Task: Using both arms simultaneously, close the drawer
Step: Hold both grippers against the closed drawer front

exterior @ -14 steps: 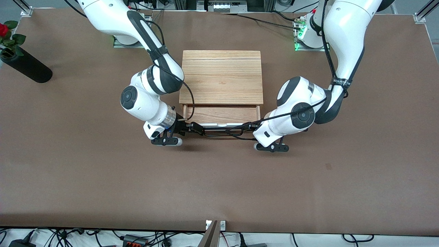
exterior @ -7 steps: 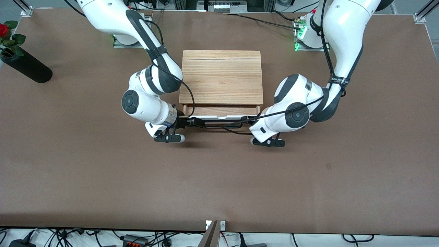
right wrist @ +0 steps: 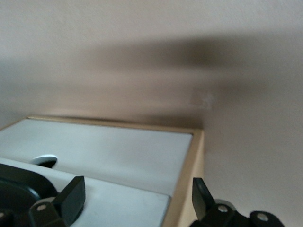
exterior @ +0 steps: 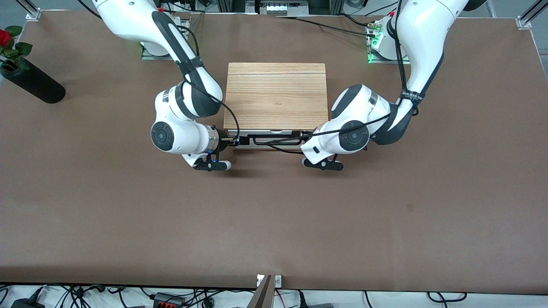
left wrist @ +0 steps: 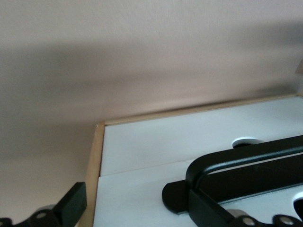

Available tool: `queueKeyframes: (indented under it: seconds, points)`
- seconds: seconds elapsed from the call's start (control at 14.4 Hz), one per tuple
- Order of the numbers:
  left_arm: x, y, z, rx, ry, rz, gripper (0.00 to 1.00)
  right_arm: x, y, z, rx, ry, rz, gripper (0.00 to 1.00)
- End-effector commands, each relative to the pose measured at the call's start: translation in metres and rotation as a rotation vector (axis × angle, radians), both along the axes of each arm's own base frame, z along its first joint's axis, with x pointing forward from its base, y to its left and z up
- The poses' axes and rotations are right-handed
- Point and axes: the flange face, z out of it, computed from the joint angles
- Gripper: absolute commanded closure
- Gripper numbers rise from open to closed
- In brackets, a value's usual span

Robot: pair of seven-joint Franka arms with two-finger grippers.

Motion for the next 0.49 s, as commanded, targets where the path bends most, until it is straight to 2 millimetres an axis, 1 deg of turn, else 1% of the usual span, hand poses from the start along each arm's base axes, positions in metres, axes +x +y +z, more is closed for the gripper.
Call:
queueKeyframes:
  seconds: [0.0,0.21,0.42]
  points:
    - [-0.021,-0.002,0.002,0.016,0.031,-0.004,0.0,-0.006,-0.005,0.006,0.006,0.027,-0.001,0.0]
    - [-0.018,-0.001,0.004,0.013,0.026,0.001,0.0,-0.009,0.0,0.005,0.005,0.03,0.01,0.0]
    - [-0.007,0.005,0.011,0.002,0.004,0.02,0.0,-0.009,0.001,0.005,0.007,0.028,0.012,0.0]
